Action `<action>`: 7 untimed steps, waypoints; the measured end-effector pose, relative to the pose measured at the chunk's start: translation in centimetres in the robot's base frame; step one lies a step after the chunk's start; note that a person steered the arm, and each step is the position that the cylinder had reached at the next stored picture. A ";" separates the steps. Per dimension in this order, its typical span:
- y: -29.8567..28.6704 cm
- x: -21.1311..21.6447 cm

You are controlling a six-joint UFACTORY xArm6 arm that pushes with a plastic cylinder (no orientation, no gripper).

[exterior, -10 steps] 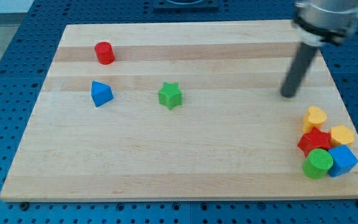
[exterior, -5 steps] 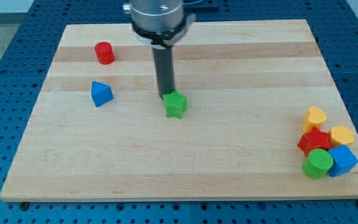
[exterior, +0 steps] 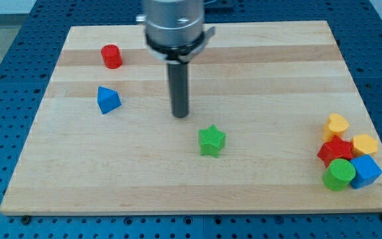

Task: Move green star close to green circle

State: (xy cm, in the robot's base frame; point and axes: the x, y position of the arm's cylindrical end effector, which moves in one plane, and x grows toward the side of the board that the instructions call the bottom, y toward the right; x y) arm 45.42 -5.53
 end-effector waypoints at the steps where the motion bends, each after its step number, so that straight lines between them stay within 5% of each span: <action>1: -0.9 1.9; 5: 13.4 9.7; 7: 9.8 3.2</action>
State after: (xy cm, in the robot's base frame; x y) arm 48.60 4.23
